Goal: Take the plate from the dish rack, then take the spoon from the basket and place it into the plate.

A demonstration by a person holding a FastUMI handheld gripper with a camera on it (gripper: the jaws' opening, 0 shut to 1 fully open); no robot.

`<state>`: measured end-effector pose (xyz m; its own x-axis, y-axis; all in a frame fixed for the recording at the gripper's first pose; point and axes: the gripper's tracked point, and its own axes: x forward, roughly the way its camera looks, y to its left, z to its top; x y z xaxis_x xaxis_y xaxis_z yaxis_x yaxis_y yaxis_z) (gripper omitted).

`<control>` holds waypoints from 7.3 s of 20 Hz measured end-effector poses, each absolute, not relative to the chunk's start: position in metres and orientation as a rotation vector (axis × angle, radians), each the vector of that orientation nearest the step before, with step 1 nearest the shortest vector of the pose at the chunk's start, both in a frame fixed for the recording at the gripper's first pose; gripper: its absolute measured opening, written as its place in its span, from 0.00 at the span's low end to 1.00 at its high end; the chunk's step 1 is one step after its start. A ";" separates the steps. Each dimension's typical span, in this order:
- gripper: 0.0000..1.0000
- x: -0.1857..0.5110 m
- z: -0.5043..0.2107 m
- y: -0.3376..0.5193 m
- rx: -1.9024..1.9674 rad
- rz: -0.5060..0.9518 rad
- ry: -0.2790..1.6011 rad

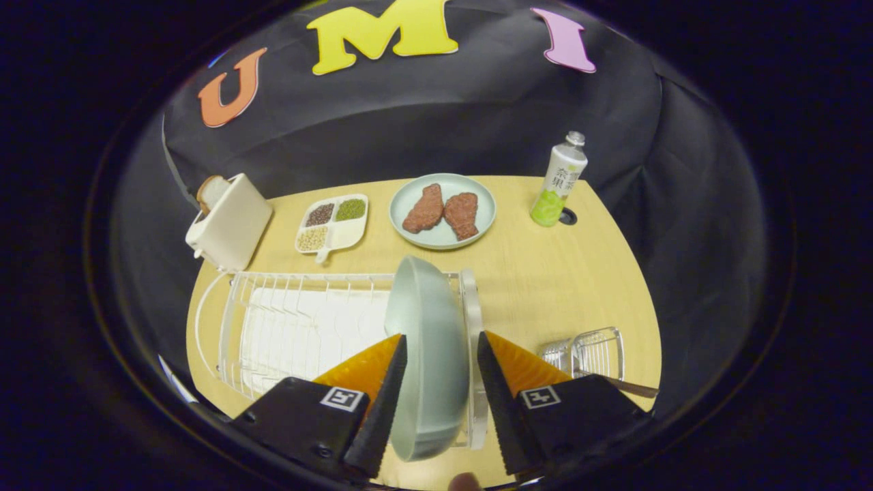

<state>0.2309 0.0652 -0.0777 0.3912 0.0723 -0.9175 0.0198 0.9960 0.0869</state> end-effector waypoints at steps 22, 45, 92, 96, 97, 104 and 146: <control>0.33 0.188 0.004 0.083 -0.017 -0.018 1.063; 0.33 -0.028 -0.153 0.129 0.609 0.378 1.338; 1.00 0.139 -0.140 -0.156 0.116 -0.071 0.391; 0.81 0.154 -0.142 -0.148 0.174 -0.023 0.389; 0.76 0.156 -0.143 -0.145 0.166 -0.009 0.389; 0.31 0.165 -0.145 -0.134 0.189 0.036 0.410; 0.08 -0.009 -0.077 0.143 0.104 0.798 0.700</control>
